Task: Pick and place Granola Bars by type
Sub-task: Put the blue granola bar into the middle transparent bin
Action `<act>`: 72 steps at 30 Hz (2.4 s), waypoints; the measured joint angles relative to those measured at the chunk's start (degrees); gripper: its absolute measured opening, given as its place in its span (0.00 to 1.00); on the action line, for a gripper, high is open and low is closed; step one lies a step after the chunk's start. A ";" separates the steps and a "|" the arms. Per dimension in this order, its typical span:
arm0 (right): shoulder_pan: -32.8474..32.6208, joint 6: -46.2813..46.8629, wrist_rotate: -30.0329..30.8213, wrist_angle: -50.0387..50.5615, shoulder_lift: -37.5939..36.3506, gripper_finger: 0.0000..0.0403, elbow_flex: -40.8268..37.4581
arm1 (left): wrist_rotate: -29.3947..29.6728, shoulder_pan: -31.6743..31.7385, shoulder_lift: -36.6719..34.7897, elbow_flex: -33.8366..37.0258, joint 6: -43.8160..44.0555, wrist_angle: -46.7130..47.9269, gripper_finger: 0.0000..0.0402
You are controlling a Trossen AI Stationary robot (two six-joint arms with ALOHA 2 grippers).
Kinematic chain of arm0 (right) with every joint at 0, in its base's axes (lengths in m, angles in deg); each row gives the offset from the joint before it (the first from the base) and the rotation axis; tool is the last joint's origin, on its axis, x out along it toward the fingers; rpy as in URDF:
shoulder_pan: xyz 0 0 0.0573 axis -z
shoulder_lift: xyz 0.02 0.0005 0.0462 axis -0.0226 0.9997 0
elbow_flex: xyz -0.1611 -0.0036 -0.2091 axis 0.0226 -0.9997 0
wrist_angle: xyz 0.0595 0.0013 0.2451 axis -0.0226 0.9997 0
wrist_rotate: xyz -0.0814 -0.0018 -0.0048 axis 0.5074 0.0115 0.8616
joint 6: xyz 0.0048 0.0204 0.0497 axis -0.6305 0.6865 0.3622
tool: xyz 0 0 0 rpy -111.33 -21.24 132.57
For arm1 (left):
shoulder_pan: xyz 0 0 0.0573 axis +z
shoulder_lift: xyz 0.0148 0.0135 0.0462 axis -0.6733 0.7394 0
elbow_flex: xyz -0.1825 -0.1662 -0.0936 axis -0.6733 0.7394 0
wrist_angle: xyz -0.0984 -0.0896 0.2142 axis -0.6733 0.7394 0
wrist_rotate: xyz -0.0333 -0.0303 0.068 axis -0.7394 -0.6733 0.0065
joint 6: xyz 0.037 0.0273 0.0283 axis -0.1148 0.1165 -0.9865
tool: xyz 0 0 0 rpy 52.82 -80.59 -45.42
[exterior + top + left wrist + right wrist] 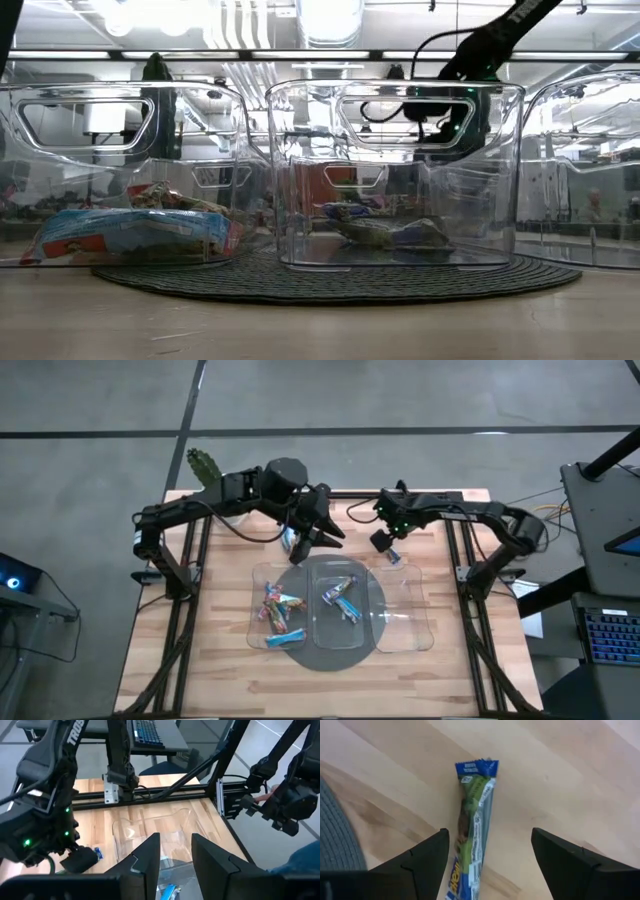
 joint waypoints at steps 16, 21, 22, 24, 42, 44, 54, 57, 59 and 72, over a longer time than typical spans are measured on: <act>-0.11 -3.28 -4.70 -0.31 7.45 0.54 1.15 | 0.86 0.90 -0.99 0.02 -1.83 4.44 0.23; -0.09 -4.16 -4.75 -0.78 6.86 0.39 1.15 | 2.40 2.25 -3.78 0.02 -2.94 6.64 0.23; -0.09 -4.35 -4.80 -0.95 6.86 0.36 1.15 | 2.49 2.63 -4.48 0.02 -2.95 6.70 0.23; -0.11 -4.35 -4.91 -0.98 6.81 0.30 1.15 | 2.96 3.34 -5.54 0.21 -2.95 7.24 0.23; -0.38 -4.84 -9.57 -1.05 5.44 0.06 5.20 | 11.21 7.51 -31.94 32.90 4.67 -14.21 0.23; -0.57 -5.78 -11.71 -1.04 4.59 0.06 7.27 | 13.26 7.61 -34.83 36.46 5.74 -15.09 0.22; -4.68 -6.70 -18.02 0.85 -0.47 0.06 22.04 | 17.58 7.79 -43.42 43.23 7.63 -15.08 0.00; -8.65 -6.72 -18.28 2.10 -1.58 0.06 26.16 | 20.06 7.86 -45.18 43.17 6.87 -13.88 0.00; -11.87 -6.71 -18.40 3.06 -1.88 0.06 28.44 | 21.54 7.86 -46.42 43.16 6.56 -12.79 0.00; -31.90 1.77 -14.68 2.71 -0.64 0.06 30.08 | 24.63 7.90 -50.64 43.15 6.49 -7.77 0.00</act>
